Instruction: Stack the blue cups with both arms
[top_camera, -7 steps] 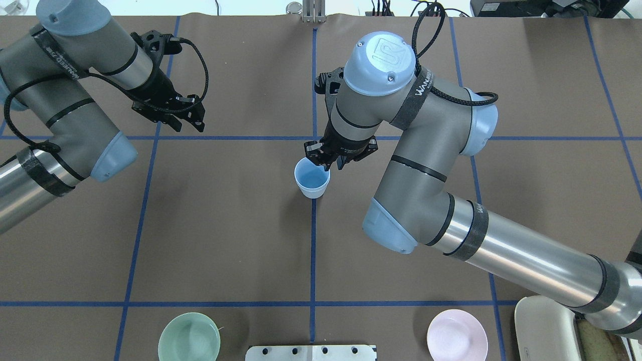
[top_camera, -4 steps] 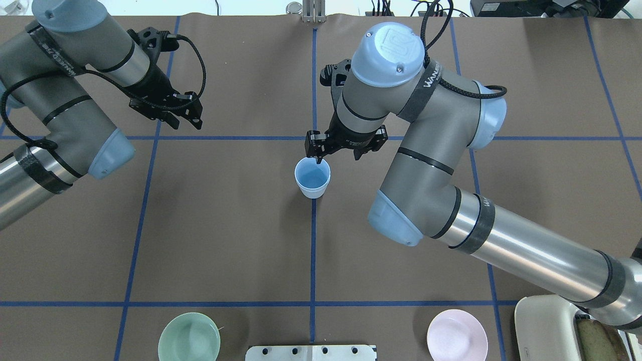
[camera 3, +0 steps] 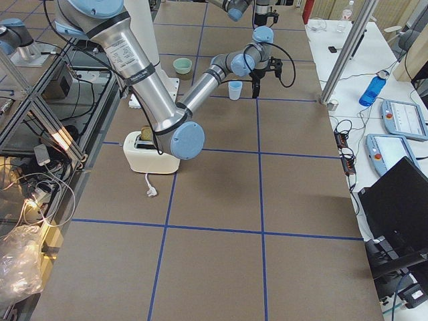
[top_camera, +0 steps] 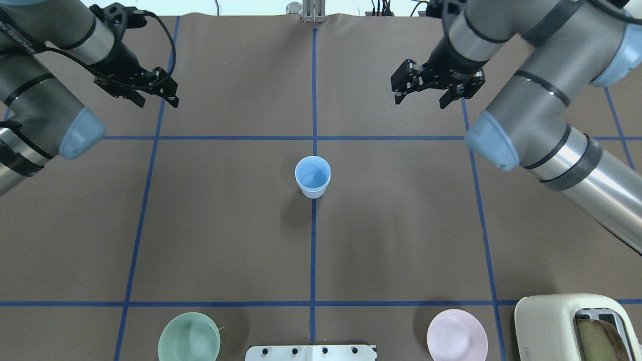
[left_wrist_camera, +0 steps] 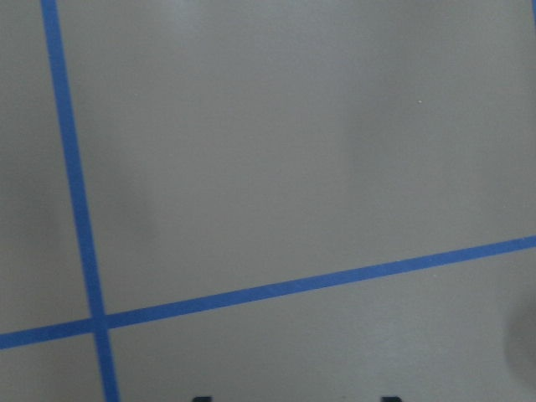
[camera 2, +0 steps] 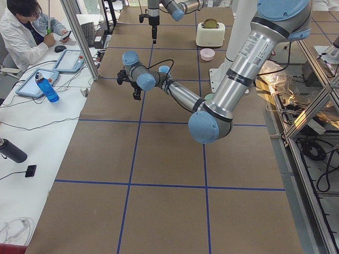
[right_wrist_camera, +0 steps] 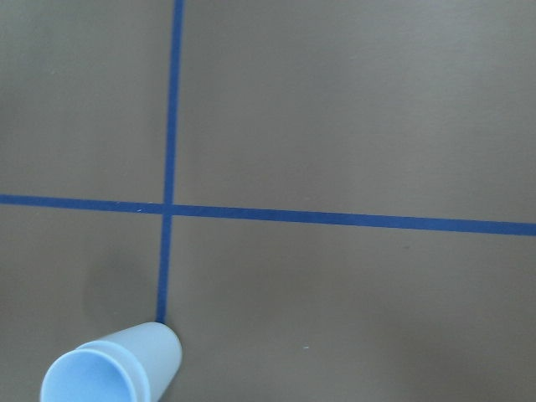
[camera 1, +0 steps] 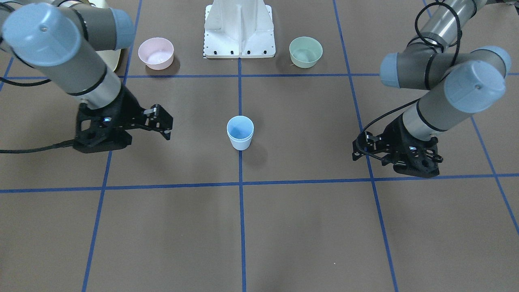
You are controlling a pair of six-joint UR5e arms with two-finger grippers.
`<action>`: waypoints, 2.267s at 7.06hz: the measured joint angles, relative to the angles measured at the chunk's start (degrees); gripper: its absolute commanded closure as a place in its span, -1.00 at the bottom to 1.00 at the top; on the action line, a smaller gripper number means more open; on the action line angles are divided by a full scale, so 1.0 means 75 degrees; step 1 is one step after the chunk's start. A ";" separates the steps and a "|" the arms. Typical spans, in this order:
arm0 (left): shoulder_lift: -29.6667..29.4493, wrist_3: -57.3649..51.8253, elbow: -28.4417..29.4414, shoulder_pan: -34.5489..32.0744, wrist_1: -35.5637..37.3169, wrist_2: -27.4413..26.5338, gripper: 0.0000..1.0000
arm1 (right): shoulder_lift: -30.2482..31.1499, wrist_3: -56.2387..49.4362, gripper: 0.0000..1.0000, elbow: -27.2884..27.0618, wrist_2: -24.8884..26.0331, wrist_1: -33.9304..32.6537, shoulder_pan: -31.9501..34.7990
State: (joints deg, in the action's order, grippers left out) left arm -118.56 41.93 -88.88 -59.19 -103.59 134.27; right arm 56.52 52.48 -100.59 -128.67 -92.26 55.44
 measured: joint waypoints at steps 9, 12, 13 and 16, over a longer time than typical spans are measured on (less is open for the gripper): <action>0.2372 -0.6728 -0.0377 -0.3656 0.3187 0.0903 -1.00 | 0.4702 -0.5599 -1.00 0.0017 0.0102 -0.0034 0.4108; 0.3159 -0.6987 -0.0754 -0.3791 0.3638 0.0786 -1.00 | 0.5309 -0.6120 -1.00 -0.0031 0.0098 -0.0017 0.4518; 0.3392 -0.6996 -0.0879 -0.3796 0.3642 0.0675 -1.00 | 0.5359 -0.6135 -1.00 -0.0034 0.0098 -0.0018 0.4535; 0.3713 -0.7007 -0.0998 -0.3798 0.3615 0.0583 -1.00 | 0.5431 -0.6142 -1.00 -0.0029 0.0077 -0.0019 0.4538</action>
